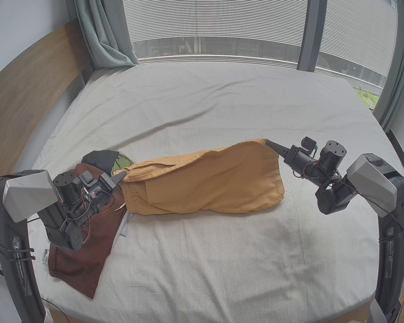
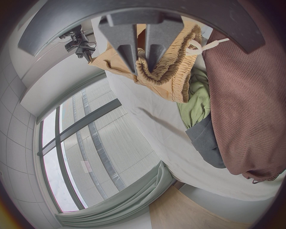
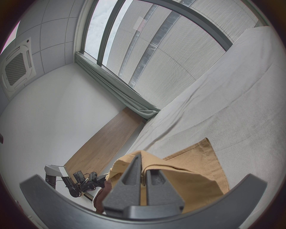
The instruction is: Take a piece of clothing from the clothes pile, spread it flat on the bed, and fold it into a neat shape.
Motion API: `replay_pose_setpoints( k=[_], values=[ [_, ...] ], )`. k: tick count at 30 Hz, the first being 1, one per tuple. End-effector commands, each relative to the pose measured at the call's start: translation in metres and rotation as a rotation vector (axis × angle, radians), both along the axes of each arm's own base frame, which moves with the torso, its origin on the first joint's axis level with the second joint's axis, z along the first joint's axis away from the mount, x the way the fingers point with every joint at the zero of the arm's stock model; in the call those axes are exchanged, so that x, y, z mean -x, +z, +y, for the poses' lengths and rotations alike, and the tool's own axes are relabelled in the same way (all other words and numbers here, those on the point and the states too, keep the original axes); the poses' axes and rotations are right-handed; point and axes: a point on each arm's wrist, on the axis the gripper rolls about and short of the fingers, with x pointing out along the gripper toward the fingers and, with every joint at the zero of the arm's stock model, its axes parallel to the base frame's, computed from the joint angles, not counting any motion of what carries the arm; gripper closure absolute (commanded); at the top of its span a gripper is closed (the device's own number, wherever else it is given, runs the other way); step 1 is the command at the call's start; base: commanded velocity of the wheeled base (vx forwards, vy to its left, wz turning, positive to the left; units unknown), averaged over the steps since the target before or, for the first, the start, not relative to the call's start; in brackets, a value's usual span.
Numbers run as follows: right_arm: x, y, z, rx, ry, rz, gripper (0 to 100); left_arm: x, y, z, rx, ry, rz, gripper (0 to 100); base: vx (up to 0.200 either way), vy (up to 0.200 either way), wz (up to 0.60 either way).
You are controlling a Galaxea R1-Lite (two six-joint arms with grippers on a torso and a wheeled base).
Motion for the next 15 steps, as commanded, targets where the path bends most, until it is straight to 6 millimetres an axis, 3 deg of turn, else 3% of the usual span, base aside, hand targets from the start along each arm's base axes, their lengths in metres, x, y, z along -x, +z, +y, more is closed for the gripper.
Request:
replay_pose_setpoints(
  k=[1,15],
  values=[
    [-0.005,-0.006,0.002,0.002,0.002,0.002,100,-0.007,-0.003,0.001,0.011,0.003,-0.004,100,0.000,0.000,0.00],
    [-0.022,-0.025,0.006,-0.002,0.001,0.003,100,-0.018,-0.005,0.001,0.035,0.002,-0.018,100,0.000,0.000,0.00]
  ],
)
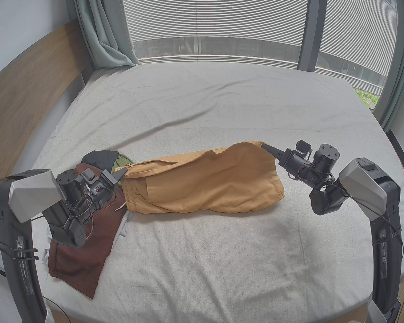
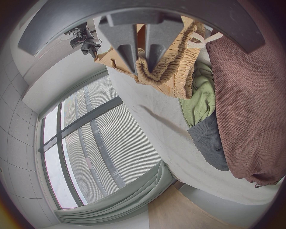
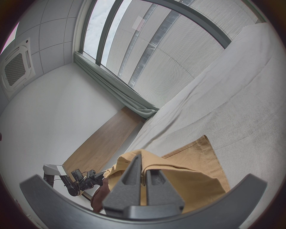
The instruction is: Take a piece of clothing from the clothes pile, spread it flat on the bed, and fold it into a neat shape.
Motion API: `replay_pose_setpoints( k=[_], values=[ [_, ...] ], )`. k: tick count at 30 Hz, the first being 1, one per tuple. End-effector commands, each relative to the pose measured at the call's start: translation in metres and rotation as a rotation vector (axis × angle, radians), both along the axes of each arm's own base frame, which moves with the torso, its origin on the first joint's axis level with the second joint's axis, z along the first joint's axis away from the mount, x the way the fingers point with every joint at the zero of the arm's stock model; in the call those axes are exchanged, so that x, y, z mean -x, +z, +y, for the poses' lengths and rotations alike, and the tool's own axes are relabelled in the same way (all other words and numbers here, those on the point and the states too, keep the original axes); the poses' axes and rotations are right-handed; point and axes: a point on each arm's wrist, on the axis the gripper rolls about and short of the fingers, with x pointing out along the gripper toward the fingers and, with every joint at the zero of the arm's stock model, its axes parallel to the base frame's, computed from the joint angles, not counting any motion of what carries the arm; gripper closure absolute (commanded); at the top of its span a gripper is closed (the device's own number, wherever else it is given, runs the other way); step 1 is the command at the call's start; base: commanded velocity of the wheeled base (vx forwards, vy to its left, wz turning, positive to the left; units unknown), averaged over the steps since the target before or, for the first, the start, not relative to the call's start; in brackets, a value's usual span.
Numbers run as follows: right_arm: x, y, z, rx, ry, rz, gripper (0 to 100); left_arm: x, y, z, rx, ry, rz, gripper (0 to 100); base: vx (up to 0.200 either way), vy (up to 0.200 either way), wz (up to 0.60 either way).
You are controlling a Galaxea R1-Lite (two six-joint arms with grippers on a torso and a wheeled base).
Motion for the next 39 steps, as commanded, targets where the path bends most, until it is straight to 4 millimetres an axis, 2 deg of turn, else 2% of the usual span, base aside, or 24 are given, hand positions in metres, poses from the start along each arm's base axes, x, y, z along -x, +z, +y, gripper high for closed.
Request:
replay_pose_setpoints(
  k=[1,10,11,12,17,22,29,39],
  values=[
    [-0.006,-0.008,0.001,-0.001,0.000,0.002,100,-0.003,-0.004,0.001,0.002,0.001,0.004,100,0.000,0.000,0.00],
    [-0.014,-0.011,0.003,-0.003,0.000,-0.010,100,-0.009,-0.007,0.001,0.001,0.004,-0.006,100,0.000,0.000,0.00],
    [-0.015,-0.011,0.003,-0.003,0.000,-0.010,100,-0.009,-0.006,0.001,0.002,0.004,-0.007,0,0.000,0.000,0.00],
    [-0.015,-0.013,0.003,-0.001,-0.001,-0.003,0,-0.010,-0.007,0.002,0.002,0.005,-0.007,0,0.000,0.000,0.00],
    [-0.017,-0.008,0.003,-0.003,-0.002,-0.020,0,-0.013,-0.013,0.003,0.001,0.010,-0.002,0,0.000,0.000,0.00],
    [-0.013,-0.012,0.000,0.001,-0.007,-0.004,0,-0.027,-0.011,0.012,0.011,0.114,-0.044,0,0.000,0.000,0.00],
    [0.000,-0.015,0.003,0.007,0.003,0.017,0,-0.025,-0.008,0.012,0.010,0.119,-0.045,0,0.000,0.000,0.00],
    [0.030,-0.014,0.019,0.033,0.041,0.030,0,-0.009,0.016,0.013,0.006,0.108,-0.071,0,0.000,0.000,0.00]
  ],
)
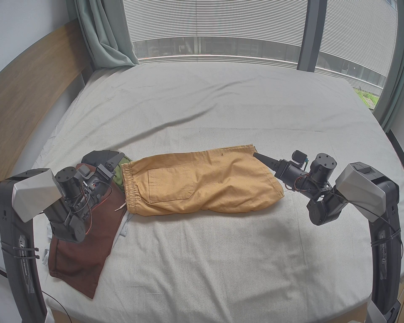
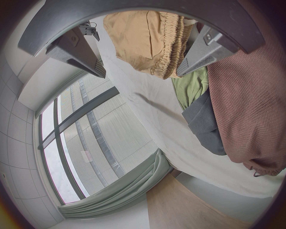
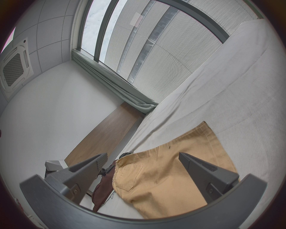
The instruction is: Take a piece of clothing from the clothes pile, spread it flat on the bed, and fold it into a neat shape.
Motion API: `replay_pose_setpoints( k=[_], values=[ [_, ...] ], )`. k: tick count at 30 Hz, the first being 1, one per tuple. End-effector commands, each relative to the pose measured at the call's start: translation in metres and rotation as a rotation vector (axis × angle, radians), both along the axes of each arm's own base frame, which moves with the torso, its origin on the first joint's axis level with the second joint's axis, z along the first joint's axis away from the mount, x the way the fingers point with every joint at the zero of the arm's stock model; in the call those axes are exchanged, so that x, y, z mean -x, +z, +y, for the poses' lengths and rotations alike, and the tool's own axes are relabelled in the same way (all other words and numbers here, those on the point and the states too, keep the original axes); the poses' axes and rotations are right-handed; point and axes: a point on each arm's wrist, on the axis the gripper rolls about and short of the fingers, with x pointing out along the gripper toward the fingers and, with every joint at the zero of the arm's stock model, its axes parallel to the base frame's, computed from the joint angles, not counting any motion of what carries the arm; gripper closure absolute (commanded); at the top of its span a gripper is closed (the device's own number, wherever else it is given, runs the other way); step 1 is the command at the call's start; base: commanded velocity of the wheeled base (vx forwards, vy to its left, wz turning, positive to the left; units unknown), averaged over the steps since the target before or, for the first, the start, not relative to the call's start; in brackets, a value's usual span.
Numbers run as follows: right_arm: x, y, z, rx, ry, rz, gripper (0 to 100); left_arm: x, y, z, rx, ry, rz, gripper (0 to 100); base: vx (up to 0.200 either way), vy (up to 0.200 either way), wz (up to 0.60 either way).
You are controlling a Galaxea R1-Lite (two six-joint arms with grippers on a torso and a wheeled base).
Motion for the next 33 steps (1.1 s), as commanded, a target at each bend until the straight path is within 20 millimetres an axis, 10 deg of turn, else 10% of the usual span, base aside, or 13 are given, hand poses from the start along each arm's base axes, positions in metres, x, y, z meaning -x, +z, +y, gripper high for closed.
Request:
replay_pose_setpoints(
  k=[1,20,33],
  values=[
    [0.015,0.007,0.009,0.009,0.023,-0.008,0,0.009,0.018,0.000,0.001,-0.006,-0.026,0,0.000,0.000,0.00],
    [0.072,-0.008,0.011,0.073,0.042,0.094,0,0.050,0.032,-0.004,-0.032,-0.184,0.020,0,0.000,0.000,0.00],
    [0.090,-0.024,0.014,0.098,0.017,0.192,0,0.070,0.028,-0.007,-0.383,-0.178,-0.086,0,0.000,0.000,0.00]
  ],
)
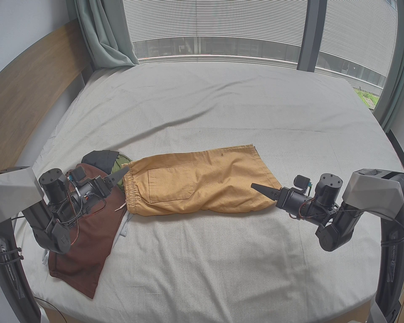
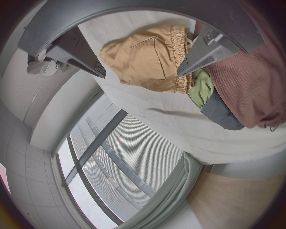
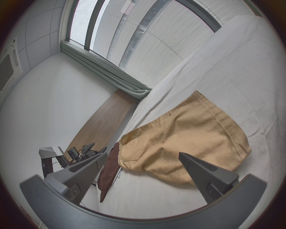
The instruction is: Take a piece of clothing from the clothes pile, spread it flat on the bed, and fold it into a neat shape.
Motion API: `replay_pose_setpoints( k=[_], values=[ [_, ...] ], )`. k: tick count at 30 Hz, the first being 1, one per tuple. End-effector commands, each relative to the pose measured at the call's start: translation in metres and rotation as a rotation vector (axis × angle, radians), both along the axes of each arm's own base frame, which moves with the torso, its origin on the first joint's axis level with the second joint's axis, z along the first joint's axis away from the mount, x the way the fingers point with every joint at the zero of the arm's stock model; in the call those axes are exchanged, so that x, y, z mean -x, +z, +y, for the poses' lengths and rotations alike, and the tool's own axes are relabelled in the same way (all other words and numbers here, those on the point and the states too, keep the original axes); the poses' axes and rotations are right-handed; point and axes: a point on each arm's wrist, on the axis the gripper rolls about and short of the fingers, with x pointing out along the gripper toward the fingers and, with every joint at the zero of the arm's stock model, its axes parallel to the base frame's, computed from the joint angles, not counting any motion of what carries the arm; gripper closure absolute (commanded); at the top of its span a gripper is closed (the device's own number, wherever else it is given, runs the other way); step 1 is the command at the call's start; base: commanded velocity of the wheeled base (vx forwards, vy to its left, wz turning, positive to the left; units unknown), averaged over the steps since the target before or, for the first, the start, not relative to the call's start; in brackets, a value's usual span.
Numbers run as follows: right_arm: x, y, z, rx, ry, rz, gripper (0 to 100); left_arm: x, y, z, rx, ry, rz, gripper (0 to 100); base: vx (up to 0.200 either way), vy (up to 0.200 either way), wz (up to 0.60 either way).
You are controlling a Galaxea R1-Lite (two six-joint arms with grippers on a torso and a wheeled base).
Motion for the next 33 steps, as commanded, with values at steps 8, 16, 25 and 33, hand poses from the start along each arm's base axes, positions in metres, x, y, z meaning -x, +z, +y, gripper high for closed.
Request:
replay_pose_setpoints(
  k=[8,16,25,33],
  values=[
    [0.015,-0.008,0.008,0.017,0.026,0.053,0,0.011,-0.006,0.000,-0.139,-0.003,-0.036,0,0.000,0.000,0.00],
    [0.020,-0.016,0.012,0.038,0.043,0.072,0,0.019,-0.013,-0.005,-0.187,-0.039,-0.026,0,0.000,0.000,0.00],
    [0.021,-0.022,0.012,0.044,0.043,0.092,0,0.020,-0.015,-0.006,-0.189,-0.040,-0.020,0,0.000,0.000,0.00],
    [0.023,-0.044,0.017,0.061,0.057,0.149,0,0.019,-0.017,-0.006,-0.190,-0.041,-0.014,0,0.000,0.000,0.00]
  ],
)
